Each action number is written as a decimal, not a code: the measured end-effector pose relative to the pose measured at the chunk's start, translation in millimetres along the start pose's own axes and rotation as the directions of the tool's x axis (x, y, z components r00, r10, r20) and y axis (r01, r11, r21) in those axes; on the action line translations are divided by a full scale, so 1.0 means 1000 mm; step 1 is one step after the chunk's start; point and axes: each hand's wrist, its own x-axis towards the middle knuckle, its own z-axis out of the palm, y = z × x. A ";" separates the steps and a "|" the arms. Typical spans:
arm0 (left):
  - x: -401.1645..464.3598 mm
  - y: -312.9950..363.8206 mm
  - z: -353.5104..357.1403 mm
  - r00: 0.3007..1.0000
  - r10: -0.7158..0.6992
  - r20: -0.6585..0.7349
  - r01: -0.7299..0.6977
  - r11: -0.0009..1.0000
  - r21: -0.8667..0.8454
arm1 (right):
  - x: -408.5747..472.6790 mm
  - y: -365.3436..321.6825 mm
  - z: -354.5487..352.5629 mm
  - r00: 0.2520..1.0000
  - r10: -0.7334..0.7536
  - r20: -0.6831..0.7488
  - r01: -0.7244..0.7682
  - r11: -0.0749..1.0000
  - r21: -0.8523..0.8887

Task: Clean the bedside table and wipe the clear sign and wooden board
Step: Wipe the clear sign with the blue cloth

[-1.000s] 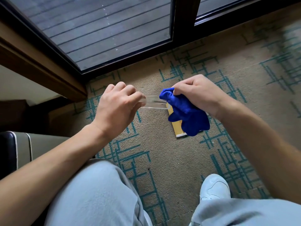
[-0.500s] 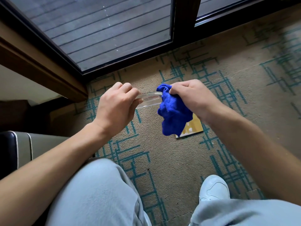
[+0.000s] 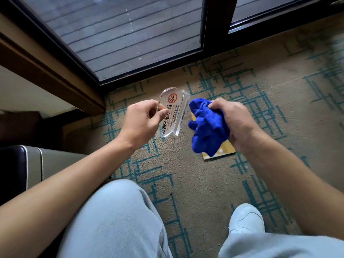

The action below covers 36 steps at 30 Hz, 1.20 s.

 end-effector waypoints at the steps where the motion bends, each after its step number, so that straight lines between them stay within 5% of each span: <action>1: 0.000 -0.001 0.000 1.000 -0.008 0.003 0.008 1.000 0.000 | 0.000 -0.003 -0.005 1.000 0.002 0.008 -0.002 0.999 0.041; 9: 0.002 -0.005 0.007 1.000 0.018 0.020 -0.019 0.999 0.029 | 0.008 -0.003 -0.022 0.999 -0.046 0.002 0.046 0.994 0.097; 17: 0.002 0.004 0.014 0.970 0.193 0.146 -0.203 0.978 0.056 | 0.014 -0.004 -0.019 0.938 -0.345 0.047 0.341 0.883 -0.323; 22: 0.001 0.008 0.011 0.939 0.284 0.193 -0.294 0.955 0.027 | 0.014 -0.008 -0.023 0.891 -0.407 0.201 0.400 0.494 -0.772; 27: -0.001 0.013 0.005 0.925 0.305 0.228 -0.306 0.951 -0.032 | 0.008 -0.018 -0.028 0.808 -0.449 0.380 0.430 0.008 -0.903; 29: -0.002 0.018 0.002 0.907 0.356 0.225 -0.350 0.934 -0.065 | 0.007 -0.014 -0.027 0.789 -0.454 0.414 0.425 -0.083 -0.901; 31: -0.002 0.022 0.000 0.889 0.412 0.201 -0.409 0.911 -0.060 | 0.008 -0.010 -0.032 0.804 -0.440 0.400 0.472 0.063 -0.879; 34: -0.001 0.021 -0.003 0.891 0.412 0.190 -0.408 0.911 -0.061 | 0.006 -0.015 -0.047 0.862 -0.369 0.348 0.502 0.531 -0.683; 36: -0.001 0.018 -0.005 0.889 0.410 0.204 -0.402 0.912 -0.078 | 0.002 -0.019 -0.054 0.867 -0.315 0.386 0.493 0.656 -0.572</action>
